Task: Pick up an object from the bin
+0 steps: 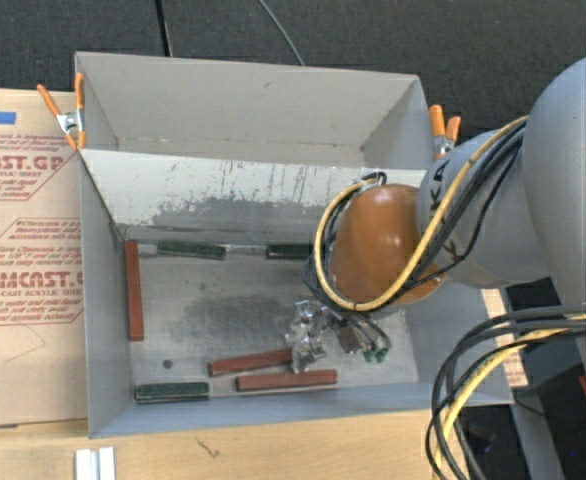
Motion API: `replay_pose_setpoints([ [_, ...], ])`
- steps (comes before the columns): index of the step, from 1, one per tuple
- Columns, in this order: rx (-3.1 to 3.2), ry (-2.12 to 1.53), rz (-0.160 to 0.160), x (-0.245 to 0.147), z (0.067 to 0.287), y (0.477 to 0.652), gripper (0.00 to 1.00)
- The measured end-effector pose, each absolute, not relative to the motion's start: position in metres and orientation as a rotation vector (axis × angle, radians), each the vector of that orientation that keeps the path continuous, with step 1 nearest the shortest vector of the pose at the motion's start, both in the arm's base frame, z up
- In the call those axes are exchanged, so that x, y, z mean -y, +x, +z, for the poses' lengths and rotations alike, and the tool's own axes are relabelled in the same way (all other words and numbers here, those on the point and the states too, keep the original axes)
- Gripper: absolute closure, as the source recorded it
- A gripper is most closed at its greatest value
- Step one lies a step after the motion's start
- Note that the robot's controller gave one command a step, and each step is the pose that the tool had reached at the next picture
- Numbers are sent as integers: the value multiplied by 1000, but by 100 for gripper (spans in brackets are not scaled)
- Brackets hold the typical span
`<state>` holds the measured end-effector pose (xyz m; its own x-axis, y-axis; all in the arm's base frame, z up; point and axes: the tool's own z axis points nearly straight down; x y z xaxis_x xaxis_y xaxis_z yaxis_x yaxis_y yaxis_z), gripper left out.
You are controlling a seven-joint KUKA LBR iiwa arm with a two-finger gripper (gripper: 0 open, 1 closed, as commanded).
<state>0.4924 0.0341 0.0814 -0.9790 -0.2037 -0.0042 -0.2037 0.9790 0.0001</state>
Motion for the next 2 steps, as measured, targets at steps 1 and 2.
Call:
replay_pose_setpoints([
  [1, -3121, -321, 1, -34, 81, 492, 100],
  [2, -3124, -332, 0, -30, 211, 504, 100],
])
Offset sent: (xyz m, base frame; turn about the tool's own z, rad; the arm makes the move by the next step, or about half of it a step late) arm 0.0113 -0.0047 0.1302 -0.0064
